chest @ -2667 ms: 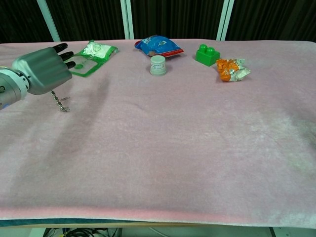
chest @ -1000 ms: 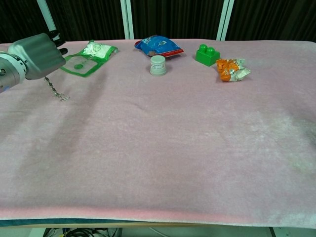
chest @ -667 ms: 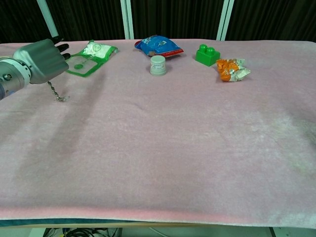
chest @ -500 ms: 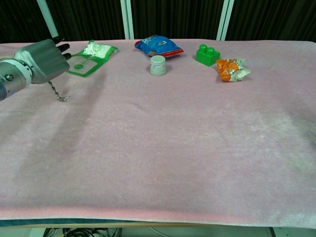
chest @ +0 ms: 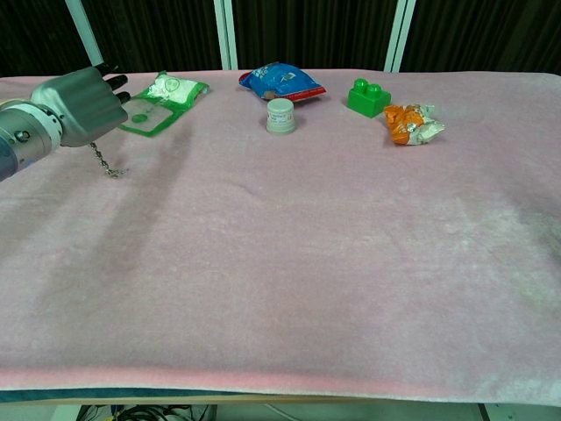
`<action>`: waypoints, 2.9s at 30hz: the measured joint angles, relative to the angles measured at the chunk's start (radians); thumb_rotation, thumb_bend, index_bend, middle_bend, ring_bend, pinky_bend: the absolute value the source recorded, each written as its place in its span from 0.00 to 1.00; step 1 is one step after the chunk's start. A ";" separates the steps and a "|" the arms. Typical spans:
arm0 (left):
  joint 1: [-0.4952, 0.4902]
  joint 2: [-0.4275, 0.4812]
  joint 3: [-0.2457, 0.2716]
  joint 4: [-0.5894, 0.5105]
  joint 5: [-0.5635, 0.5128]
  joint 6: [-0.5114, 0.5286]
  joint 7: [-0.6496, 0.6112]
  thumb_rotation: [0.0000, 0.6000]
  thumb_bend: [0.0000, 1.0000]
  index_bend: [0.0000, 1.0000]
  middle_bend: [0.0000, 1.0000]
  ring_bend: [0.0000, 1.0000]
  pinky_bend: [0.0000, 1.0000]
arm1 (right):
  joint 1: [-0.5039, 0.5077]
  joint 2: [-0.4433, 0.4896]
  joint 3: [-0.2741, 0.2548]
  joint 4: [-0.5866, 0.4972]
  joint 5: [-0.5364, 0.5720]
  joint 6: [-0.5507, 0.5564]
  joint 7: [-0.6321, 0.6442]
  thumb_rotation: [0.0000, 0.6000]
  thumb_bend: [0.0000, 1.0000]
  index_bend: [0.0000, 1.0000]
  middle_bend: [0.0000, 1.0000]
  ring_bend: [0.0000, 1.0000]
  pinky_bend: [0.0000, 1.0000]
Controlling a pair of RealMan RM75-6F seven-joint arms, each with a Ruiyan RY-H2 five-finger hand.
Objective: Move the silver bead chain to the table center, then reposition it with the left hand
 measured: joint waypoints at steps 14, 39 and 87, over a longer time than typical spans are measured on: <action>0.002 0.042 -0.016 -0.062 -0.002 0.024 0.011 1.00 0.41 0.64 0.15 0.00 0.00 | -0.004 0.000 0.004 -0.004 0.001 0.009 -0.002 1.00 0.16 0.08 0.00 0.01 0.18; 0.005 0.116 -0.075 -0.293 -0.005 0.061 -0.129 1.00 0.41 0.65 0.15 0.00 0.00 | -0.006 -0.001 0.011 -0.001 0.008 0.013 -0.004 1.00 0.16 0.08 0.00 0.01 0.18; -0.006 -0.202 -0.273 -0.421 -0.317 0.225 -0.422 1.00 0.41 0.64 0.14 0.00 0.00 | -0.004 -0.005 0.012 0.008 0.019 0.002 -0.010 1.00 0.16 0.08 0.00 0.01 0.18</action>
